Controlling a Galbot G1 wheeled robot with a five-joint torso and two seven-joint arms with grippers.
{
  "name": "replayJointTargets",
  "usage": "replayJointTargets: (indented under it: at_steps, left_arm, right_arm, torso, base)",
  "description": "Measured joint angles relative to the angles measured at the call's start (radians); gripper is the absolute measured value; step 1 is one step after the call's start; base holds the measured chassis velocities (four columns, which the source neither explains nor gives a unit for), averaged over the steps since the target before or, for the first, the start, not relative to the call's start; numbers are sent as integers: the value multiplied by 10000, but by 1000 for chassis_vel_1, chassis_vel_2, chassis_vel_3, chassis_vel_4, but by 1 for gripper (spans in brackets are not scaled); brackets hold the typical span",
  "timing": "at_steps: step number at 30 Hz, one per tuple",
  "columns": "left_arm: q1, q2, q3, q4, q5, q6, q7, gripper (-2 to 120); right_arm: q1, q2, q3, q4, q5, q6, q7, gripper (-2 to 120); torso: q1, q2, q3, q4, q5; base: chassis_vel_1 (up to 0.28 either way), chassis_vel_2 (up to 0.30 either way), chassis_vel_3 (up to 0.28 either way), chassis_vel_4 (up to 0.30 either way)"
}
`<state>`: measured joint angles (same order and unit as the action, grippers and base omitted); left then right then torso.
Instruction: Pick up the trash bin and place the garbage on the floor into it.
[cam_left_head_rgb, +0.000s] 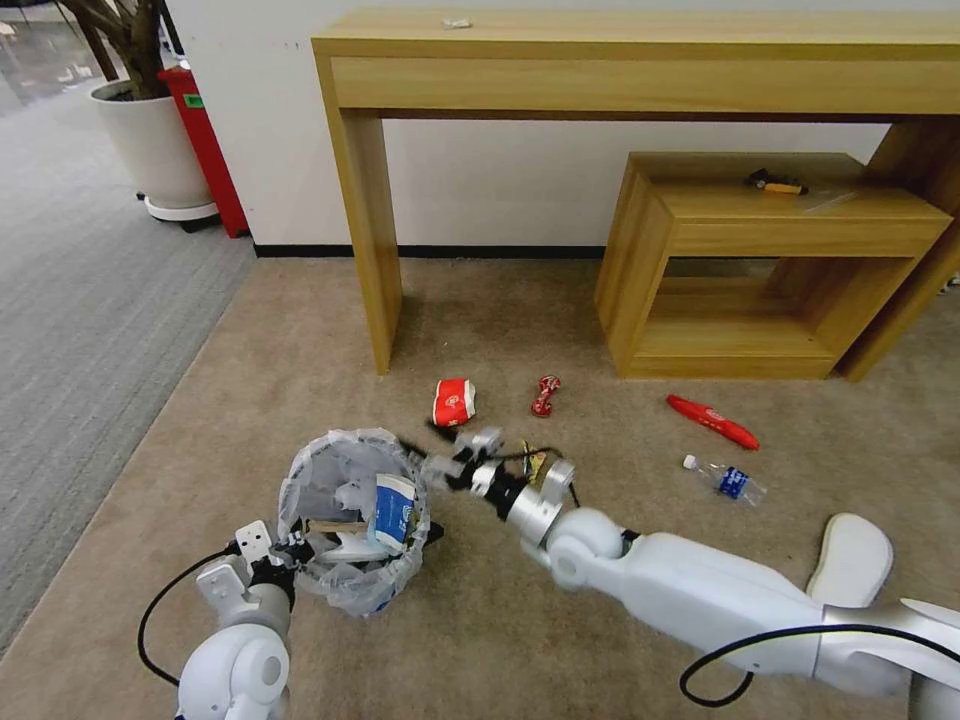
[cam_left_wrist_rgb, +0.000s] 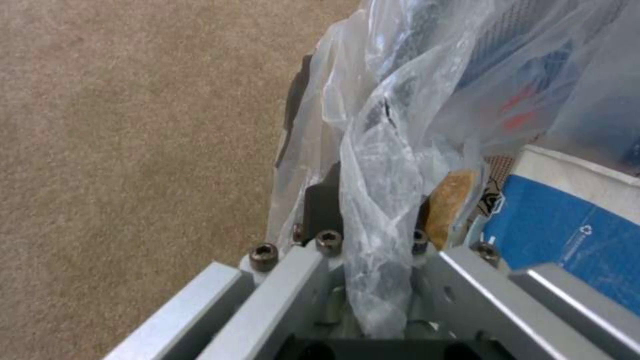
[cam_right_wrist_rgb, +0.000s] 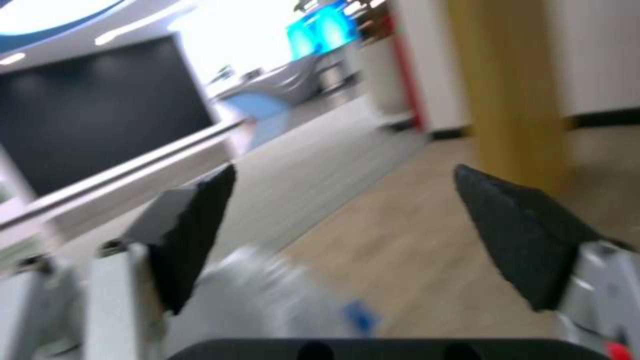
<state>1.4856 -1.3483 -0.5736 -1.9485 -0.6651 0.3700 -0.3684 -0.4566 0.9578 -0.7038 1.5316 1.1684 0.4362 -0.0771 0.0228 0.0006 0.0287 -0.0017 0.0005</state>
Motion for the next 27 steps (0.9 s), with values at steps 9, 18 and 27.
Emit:
replayJointTargets:
  at_steps: [9,18,27]
  left_arm:
    - [31,517,-255,-94,-291,38,-22,0]
    - [84,942,-669,-337,-689,45,-60,0]
    - [186,1248,-1008,-540,-969,53,-65,0]
  right_arm:
    - [-2045,-686,3141,155,-947,83,1564,100]
    - [-5150,-860,6616,107,-2045,811,1301,100]
    - [-6888,-626,8596,42,-2126,1226,556,100]
  torso:
    - [1,-1,2,-3,-1]
    - [0,0,2,-4,-1]
    - [0,0,1,-4,1]
  base:
    - [0,0,0,0]
    - [0,0,0,0]
    - [0,0,0,0]
